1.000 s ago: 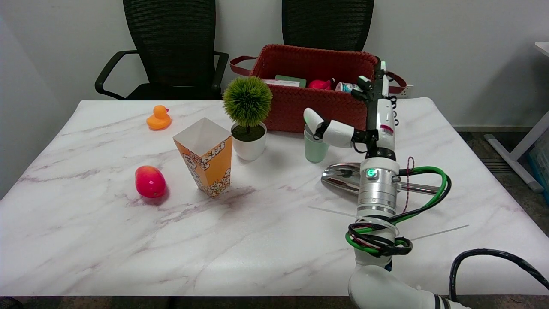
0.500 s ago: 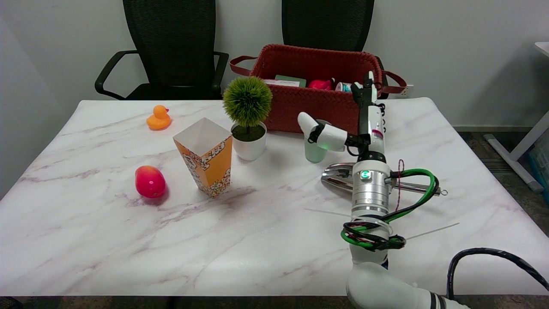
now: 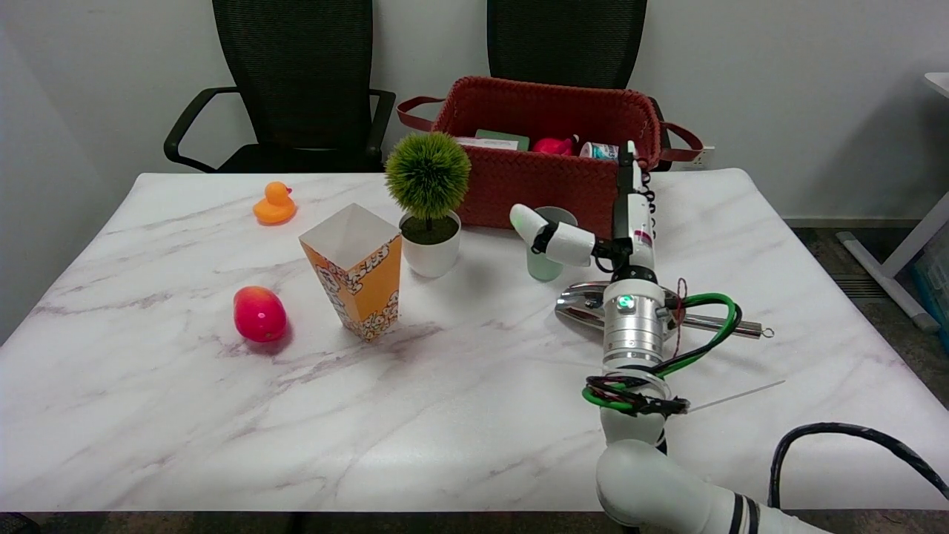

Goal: Pick up the green cup.

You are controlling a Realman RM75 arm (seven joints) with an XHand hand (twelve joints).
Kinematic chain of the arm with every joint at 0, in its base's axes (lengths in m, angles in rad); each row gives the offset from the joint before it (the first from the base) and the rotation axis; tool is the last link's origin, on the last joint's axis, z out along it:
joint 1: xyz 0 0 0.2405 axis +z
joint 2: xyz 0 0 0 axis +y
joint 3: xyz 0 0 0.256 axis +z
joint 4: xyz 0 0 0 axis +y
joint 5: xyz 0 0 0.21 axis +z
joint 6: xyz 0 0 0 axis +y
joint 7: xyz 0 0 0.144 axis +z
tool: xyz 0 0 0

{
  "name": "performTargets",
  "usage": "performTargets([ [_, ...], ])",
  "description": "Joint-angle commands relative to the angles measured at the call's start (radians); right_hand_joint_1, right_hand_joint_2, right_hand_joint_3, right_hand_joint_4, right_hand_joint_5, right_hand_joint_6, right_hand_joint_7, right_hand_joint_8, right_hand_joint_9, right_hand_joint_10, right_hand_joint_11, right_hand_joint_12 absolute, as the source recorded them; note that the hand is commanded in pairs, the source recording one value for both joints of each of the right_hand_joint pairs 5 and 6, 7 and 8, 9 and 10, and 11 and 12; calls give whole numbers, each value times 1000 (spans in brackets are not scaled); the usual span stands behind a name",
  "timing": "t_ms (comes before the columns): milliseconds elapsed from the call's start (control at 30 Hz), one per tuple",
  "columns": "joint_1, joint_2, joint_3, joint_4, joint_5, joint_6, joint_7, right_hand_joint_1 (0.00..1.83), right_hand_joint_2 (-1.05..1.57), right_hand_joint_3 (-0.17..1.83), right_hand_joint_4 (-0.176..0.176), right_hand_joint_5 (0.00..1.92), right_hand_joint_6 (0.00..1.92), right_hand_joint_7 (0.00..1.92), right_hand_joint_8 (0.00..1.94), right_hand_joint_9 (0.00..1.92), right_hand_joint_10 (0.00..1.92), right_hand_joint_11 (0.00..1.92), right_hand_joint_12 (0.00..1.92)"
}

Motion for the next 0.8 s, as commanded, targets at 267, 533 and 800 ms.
performTargets([
  [267, 44, 4, 80, -137, 83, -86, 37, 1169, 167, 424, 0, 0, 0, 0, 0, 7, 7, 0, 0],
  [533, 77, 6, 83, -171, 132, -134, 75, 1218, 220, 471, 0, 0, 0, 0, 0, 0, 0, 0, 0],
  [800, 109, 2, 83, -243, 141, -180, 161, 1222, 219, 598, 0, 0, 0, 0, 0, 0, 0, 0, 0],
])
